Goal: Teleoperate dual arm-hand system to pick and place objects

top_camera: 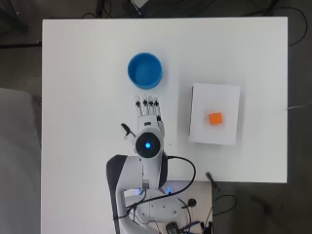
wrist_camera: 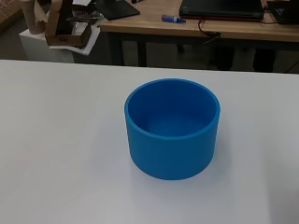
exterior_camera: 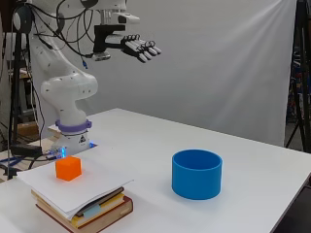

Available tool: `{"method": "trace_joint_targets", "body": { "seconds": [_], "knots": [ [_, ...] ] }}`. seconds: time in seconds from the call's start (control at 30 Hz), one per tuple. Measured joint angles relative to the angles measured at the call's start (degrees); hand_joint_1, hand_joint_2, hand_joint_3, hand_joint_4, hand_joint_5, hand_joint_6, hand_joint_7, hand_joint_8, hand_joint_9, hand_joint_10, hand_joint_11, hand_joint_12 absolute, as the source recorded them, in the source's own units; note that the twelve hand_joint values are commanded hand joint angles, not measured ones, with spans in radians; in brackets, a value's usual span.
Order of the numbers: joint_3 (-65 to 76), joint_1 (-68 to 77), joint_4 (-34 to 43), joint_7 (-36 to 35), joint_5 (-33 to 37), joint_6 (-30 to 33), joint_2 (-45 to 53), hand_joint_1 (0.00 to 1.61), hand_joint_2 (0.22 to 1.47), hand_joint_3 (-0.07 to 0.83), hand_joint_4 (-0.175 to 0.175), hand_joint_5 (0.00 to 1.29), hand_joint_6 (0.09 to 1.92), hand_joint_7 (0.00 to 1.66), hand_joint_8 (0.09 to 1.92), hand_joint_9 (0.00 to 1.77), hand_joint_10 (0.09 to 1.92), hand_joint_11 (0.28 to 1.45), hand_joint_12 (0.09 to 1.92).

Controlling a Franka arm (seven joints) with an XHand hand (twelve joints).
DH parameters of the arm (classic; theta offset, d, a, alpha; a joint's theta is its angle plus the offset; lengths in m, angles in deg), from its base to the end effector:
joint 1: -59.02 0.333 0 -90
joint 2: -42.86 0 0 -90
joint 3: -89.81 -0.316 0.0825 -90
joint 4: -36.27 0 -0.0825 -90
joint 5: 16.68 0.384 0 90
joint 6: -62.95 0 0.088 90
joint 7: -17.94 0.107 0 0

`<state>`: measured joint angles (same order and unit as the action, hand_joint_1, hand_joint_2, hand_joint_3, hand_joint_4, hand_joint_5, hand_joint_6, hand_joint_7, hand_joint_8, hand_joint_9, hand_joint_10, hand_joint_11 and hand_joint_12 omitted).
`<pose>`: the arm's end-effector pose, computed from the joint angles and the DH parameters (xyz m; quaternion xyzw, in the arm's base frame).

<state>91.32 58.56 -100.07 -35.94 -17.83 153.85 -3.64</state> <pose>0.3011 -0.0149 0.5885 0.8973 0.4413 0.0079 0.0047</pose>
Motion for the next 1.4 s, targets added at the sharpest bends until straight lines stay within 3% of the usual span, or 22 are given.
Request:
{"method": "trace_joint_targets", "body": {
  "seconds": [0.1,0.23,0.33,0.53,0.9,1.23,1.4],
  "knots": [
    [4.7,-0.8,-2.6,-7.0,-1.9,1.6,-5.0,0.21,0.92,-0.021,0.024,0.12,0.09,0.18,0.09,0.35,0.09,0.44,0.09],
    [10.4,-1.8,-4.6,-13.1,-5.5,3.8,-9.3,0.23,0.93,-0.001,0.033,0.20,0.09,0.22,0.09,0.39,0.09,0.46,0.09],
    [13.5,-2.5,-4.4,-9.5,-6.4,5.1,-7.2,0.23,0.92,-0.002,0.032,0.19,0.09,0.27,0.09,0.42,0.09,0.47,0.09],
    [22.0,-4.0,-4.3,6.0,-12.0,9.2,2.3,0.19,0.91,-0.002,0.002,0.17,0.09,0.35,0.09,0.46,0.09,0.48,0.09],
    [32.1,-4.3,-7.7,11.6,-18.1,17.2,9.3,0.24,0.92,0.003,-0.040,0.07,0.09,0.25,0.09,0.38,0.09,0.46,0.09],
    [36.8,-3.1,-13.9,11.0,-10.0,30.6,14.5,0.22,1.00,0.019,-0.071,0.02,0.09,0.21,0.09,0.39,0.09,0.46,0.09],
    [40.5,-2.1,-13.4,8.8,-6.0,33.1,18.1,0.18,1.03,0.018,-0.087,0.02,0.09,0.20,0.09,0.38,0.09,0.46,0.09]
  ]
}}
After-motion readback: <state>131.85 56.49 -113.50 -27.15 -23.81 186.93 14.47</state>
